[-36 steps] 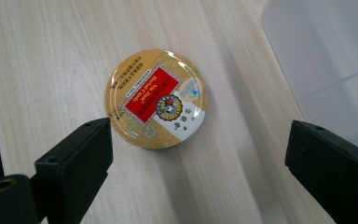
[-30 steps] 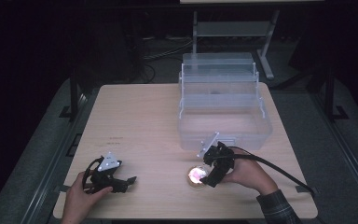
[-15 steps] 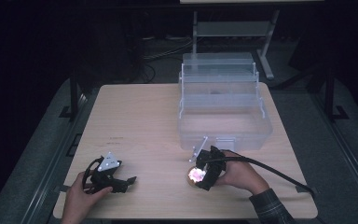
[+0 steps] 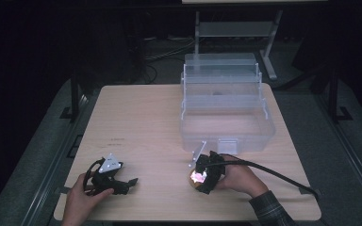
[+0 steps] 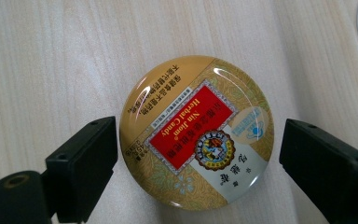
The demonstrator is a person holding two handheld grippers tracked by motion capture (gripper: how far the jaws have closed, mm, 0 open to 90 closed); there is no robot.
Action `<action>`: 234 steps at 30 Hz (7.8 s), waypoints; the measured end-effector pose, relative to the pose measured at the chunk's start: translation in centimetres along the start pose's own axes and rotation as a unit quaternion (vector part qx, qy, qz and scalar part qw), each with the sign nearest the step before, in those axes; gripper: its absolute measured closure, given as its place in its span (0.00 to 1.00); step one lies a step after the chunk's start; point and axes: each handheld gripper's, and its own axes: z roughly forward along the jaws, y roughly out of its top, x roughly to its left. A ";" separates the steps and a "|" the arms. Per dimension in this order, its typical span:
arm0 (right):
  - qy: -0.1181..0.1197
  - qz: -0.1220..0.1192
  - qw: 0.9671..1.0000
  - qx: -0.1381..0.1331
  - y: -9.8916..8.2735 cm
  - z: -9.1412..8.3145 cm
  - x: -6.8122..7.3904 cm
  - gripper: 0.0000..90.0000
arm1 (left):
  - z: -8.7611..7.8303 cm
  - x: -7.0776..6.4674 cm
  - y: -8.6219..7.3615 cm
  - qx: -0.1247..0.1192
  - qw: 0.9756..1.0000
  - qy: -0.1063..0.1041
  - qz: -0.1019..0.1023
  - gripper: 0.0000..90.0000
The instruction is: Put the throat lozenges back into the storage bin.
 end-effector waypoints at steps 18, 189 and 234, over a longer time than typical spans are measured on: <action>0.006 -0.003 1.000 0.004 -0.1 0.5 0.2 0.21 | 0.0 0.0 0.0 0.000 1.000 0.000 0.000 0.12; -0.135 0.234 0.960 -0.073 -15.7 -18.3 -8.9 0.22 | 0.0 0.0 0.0 -0.001 1.000 0.000 -0.001 0.12; -0.140 0.257 0.955 -0.050 -11.8 -16.3 -14.3 0.22 | 0.0 0.0 0.0 0.000 1.000 0.000 0.000 0.12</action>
